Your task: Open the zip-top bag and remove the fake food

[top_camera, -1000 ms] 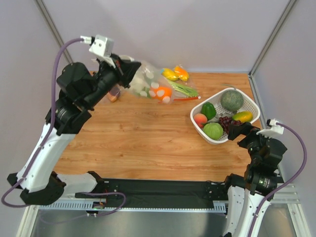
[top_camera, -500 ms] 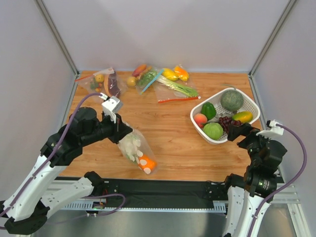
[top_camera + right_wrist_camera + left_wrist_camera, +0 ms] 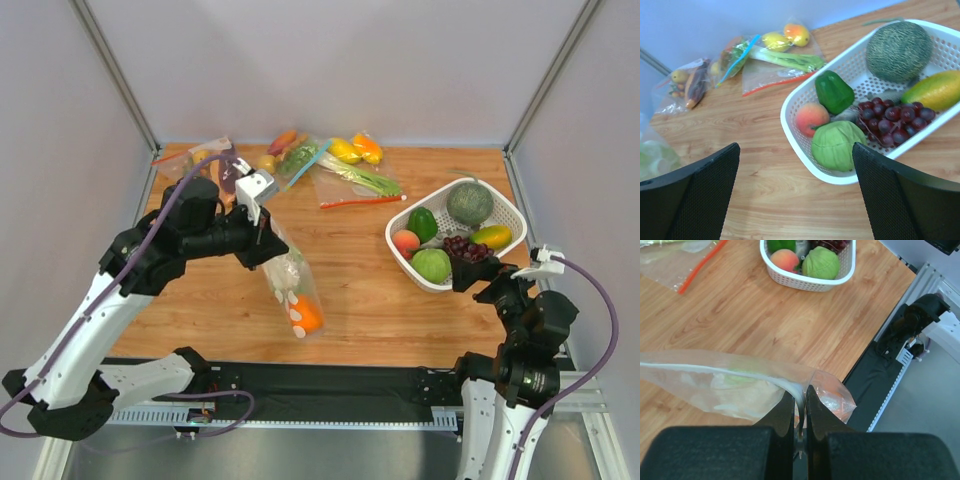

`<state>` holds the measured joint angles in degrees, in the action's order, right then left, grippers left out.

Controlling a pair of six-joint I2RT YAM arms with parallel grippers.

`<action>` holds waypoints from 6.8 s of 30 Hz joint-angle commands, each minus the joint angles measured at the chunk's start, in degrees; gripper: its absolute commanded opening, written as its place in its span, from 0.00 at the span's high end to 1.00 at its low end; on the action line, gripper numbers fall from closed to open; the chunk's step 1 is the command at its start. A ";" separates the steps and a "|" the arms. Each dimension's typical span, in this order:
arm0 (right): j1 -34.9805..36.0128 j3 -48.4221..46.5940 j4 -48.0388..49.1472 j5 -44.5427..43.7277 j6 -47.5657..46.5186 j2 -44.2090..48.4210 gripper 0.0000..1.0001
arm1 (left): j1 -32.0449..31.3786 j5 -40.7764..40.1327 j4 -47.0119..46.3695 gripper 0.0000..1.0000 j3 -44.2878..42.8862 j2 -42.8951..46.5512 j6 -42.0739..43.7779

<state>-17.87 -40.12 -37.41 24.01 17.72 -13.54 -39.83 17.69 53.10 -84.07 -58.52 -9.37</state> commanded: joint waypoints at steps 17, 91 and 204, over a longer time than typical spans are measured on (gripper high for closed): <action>10.10 -4.26 13.77 24.77 5.49 -10.35 0.11 | -5.16 2.53 9.73 1.00 4.53 -7.74 13.14; 89.41 -7.61 36.89 2.98 -26.77 -55.63 0.62 | -22.66 1.30 10.71 1.00 10.16 7.72 16.14; 88.89 -13.50 26.77 -43.80 -18.77 -34.63 0.41 | -12.72 3.93 -26.03 1.00 20.26 -4.06 15.87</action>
<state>72.20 -52.88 -11.09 -23.66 -2.55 -48.88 -52.66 19.22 29.71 -63.96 -64.14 7.40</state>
